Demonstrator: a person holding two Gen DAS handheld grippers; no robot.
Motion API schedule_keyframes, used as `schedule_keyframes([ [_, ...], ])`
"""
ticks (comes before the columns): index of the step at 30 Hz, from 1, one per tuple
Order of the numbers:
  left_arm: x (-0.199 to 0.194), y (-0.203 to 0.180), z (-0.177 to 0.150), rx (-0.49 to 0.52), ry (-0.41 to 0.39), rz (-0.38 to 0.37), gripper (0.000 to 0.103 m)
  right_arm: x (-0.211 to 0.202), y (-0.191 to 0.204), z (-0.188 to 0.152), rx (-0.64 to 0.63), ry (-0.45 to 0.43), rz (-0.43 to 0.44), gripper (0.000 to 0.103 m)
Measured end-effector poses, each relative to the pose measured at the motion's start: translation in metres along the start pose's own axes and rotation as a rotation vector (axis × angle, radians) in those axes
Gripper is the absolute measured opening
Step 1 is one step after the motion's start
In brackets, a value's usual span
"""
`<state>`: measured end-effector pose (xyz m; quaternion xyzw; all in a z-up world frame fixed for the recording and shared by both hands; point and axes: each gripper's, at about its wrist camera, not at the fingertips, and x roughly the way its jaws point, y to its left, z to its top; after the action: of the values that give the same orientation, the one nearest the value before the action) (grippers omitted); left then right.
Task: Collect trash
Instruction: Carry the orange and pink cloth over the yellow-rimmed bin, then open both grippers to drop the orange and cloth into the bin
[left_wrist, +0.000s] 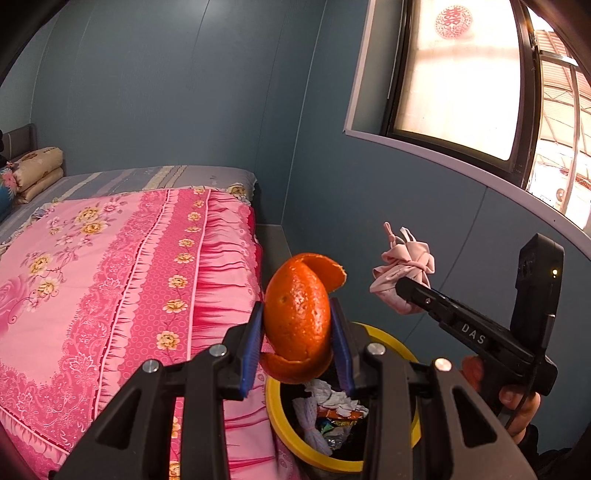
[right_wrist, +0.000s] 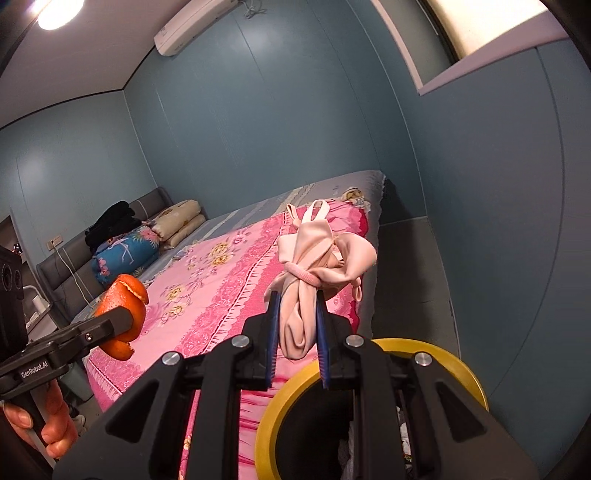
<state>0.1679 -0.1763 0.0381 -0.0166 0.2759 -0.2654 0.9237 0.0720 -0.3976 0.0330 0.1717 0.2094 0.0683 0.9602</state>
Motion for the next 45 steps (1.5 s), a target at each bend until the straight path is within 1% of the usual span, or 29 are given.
schedule_keyframes([
  [6, 0.023, -0.01, -0.005, 0.012, 0.02, -0.032, 0.032, 0.003, -0.016, -0.003, 0.019, 0.011, -0.03, 0.017],
  [13, 0.056, -0.011, -0.019, -0.027, 0.086, -0.102, 0.032, 0.009, -0.031, -0.012, 0.06, 0.057, -0.07, 0.017],
  [18, 0.075, -0.015, -0.03, -0.022, 0.123, -0.107, 0.032, 0.019, -0.041, -0.016, 0.081, 0.097, -0.083, 0.017],
  [24, 0.097, -0.014, -0.043, -0.034, 0.184, -0.125, 0.033, 0.034, -0.053, -0.024, 0.105, 0.15, -0.093, 0.018],
  [29, 0.115, -0.013, -0.055, -0.03, 0.235, -0.128, 0.033, 0.048, -0.063, -0.036, 0.136, 0.207, -0.099, 0.018],
  [34, 0.13, -0.009, -0.066, -0.054, 0.291, -0.133, 0.033, 0.058, -0.067, -0.048, 0.152, 0.246, -0.114, 0.018],
  [36, 0.132, -0.009, -0.068, -0.059, 0.301, -0.137, 0.033, 0.063, -0.07, -0.052, 0.159, 0.261, -0.123, 0.019],
  [40, 0.133, -0.008, -0.069, -0.06, 0.3, -0.134, 0.034, 0.068, -0.07, -0.058, 0.161, 0.283, -0.129, 0.024],
  [41, 0.133, -0.008, -0.068, -0.06, 0.3, -0.135, 0.035, 0.069, -0.071, -0.058, 0.162, 0.284, -0.13, 0.024],
  [42, 0.132, -0.008, -0.068, -0.062, 0.299, -0.136, 0.038, 0.07, -0.072, -0.059, 0.161, 0.285, -0.135, 0.024],
  [43, 0.132, -0.008, -0.068, -0.067, 0.297, -0.132, 0.043, 0.071, -0.072, -0.06, 0.158, 0.286, -0.141, 0.024],
  [44, 0.132, -0.005, -0.068, -0.08, 0.294, -0.131, 0.046, 0.072, -0.071, -0.06, 0.154, 0.283, -0.159, 0.024],
  [45, 0.13, -0.003, -0.067, -0.093, 0.291, -0.134, 0.053, 0.071, -0.071, -0.061, 0.154, 0.282, -0.165, 0.025],
])
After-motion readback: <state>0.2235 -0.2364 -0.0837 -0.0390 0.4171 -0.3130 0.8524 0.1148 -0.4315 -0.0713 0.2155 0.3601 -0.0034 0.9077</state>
